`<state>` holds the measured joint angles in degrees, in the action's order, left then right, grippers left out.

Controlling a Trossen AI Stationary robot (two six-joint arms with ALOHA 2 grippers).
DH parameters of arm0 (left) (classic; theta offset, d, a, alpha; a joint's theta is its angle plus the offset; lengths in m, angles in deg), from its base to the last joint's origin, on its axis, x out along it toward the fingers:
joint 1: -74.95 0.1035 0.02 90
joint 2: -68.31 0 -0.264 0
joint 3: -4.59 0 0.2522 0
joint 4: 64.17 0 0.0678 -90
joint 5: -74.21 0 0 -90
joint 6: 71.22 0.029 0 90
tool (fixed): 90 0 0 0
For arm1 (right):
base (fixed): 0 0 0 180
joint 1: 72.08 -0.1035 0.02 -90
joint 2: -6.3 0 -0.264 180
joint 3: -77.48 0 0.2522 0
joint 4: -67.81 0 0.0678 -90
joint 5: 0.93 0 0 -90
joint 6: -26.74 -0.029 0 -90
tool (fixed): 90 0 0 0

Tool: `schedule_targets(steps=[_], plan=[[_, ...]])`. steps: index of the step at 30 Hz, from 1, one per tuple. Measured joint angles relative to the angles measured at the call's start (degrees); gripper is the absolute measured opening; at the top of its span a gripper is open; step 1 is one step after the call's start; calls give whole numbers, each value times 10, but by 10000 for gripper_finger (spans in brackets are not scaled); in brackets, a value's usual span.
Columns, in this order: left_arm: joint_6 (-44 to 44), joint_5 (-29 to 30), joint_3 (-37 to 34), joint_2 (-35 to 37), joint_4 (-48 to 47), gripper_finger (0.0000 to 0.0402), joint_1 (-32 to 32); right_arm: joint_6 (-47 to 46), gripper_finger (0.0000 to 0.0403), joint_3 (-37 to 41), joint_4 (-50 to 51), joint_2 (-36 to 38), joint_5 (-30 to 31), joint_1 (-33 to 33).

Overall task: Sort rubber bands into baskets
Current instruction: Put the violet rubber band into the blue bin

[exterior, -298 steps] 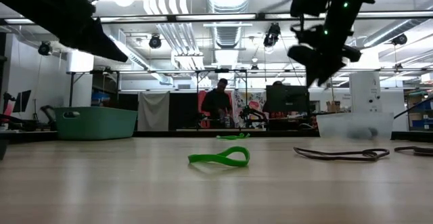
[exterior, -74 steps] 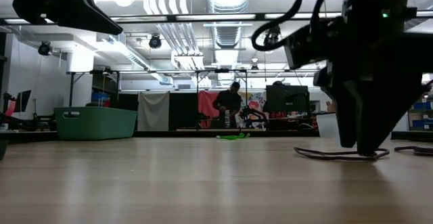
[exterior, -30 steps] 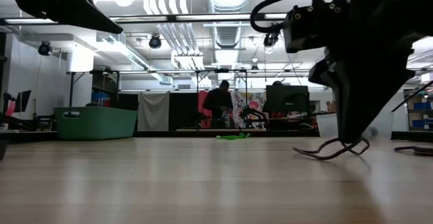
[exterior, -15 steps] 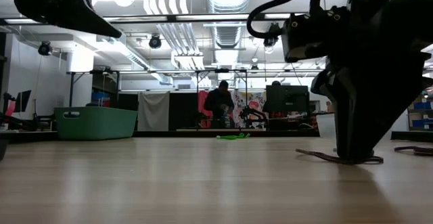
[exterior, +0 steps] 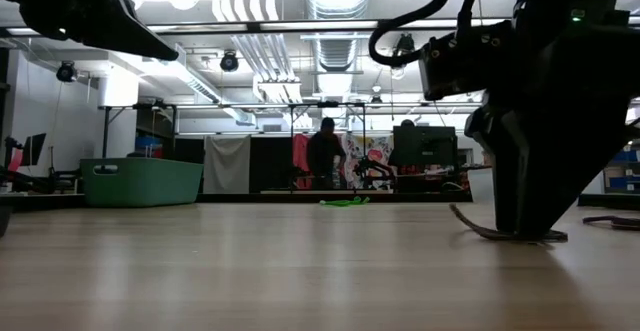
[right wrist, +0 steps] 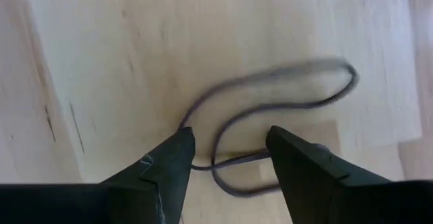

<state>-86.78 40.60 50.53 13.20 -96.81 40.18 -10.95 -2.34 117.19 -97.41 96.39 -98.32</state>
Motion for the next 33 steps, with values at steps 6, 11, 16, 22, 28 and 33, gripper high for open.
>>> schedule_targets(steps=[6,11,16,22,28,33], plan=[[0,0,-1,0,0,76,0,-21,183,-24,59,12,-1,0],[0,0,-1,0,0,76,0,-43,178,-41,85,13,-3,0],[0,0,-1,0,0,76,0,-63,183,-40,55,9,-30,-10],[0,0,-1,0,0,76,0,-58,190,-39,56,-12,-29,-19],[0,0,-1,0,0,76,0,-28,181,-40,53,-45,38,-20],[0,0,-1,0,0,76,0,-20,171,-40,49,-50,100,-17]])
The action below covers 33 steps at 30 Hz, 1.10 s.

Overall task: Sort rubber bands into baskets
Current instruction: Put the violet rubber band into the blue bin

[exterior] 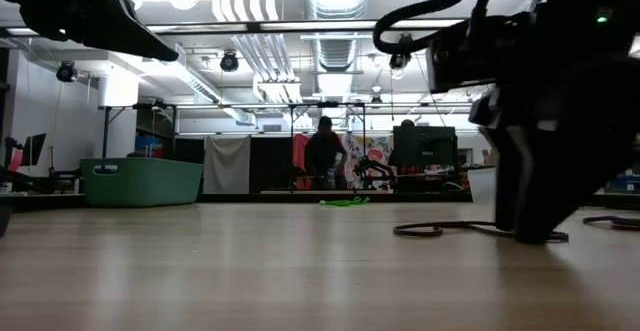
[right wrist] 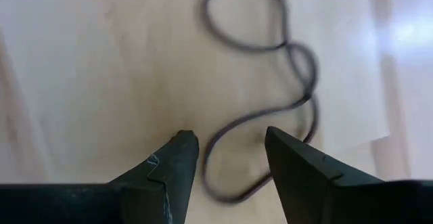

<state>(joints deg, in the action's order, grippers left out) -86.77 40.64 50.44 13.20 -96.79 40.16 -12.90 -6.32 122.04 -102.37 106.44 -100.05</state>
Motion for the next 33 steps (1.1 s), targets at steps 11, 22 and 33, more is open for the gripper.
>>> schedule_targets(steps=[11,22,33], plan=[[0,0,0,0,0,76,0,11,190,3,-6,10,35,57],[0,0,0,0,0,76,0,141,120,34,-54,11,-90,93],[0,0,0,0,0,76,0,204,10,57,-91,23,-97,94]])
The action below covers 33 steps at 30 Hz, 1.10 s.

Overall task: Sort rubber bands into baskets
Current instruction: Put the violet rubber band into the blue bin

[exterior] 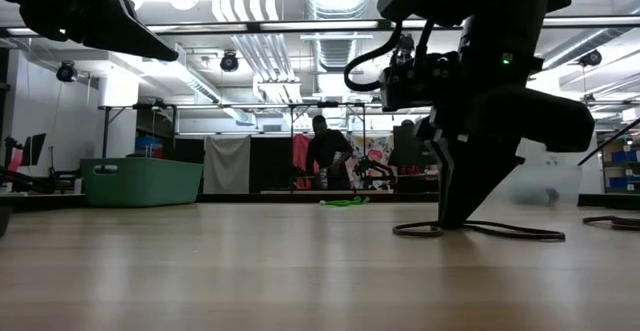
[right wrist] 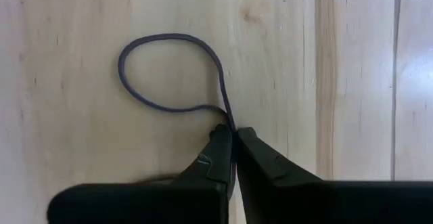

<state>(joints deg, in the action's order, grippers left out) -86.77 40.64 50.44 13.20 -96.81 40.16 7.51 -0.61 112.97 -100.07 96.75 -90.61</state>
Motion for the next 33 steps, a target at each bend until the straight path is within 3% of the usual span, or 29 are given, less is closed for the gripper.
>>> schedule_targets(steps=[7,15,19,24,28,33], plan=[[0,0,0,0,0,76,0,-27,9,5,13,87,-50,-4],[0,0,0,0,0,76,0,-139,9,2,22,221,-173,-22],[0,0,0,0,3,76,0,-255,9,2,42,274,-245,-58],[-1,0,0,0,6,76,0,-448,9,2,126,316,-263,-144],[-2,0,0,0,8,76,0,-635,9,3,226,320,-282,-219],[-2,0,0,0,12,76,0,-733,9,4,293,303,-305,-297]])
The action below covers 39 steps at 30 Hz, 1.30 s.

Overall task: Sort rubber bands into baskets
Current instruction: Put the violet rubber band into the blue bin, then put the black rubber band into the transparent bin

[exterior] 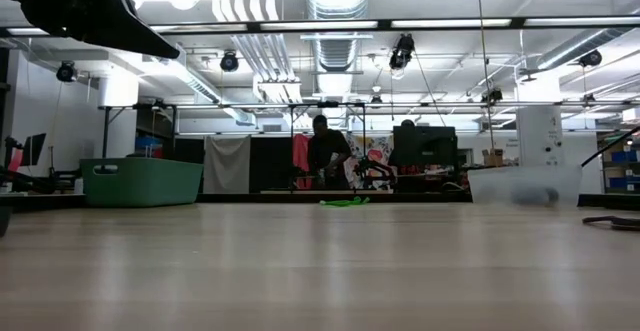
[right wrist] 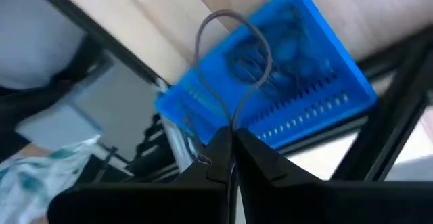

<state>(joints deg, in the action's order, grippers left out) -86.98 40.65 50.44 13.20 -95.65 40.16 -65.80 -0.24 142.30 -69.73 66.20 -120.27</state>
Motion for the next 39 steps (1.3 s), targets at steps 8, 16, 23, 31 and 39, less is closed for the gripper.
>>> schedule_targets(steps=[8,16,23,31,39], plan=[[0,0,0,0,2,76,0,-75,9,11,13,-33,-1,-48],[0,0,0,0,3,76,0,-144,21,24,23,-40,3,-48],[0,0,0,0,3,76,0,-145,83,24,45,-40,4,-47],[0,-18,0,0,36,76,0,-84,142,24,-50,-25,135,-21],[-51,-160,36,-30,107,76,-2,328,145,24,-194,-27,429,89]])
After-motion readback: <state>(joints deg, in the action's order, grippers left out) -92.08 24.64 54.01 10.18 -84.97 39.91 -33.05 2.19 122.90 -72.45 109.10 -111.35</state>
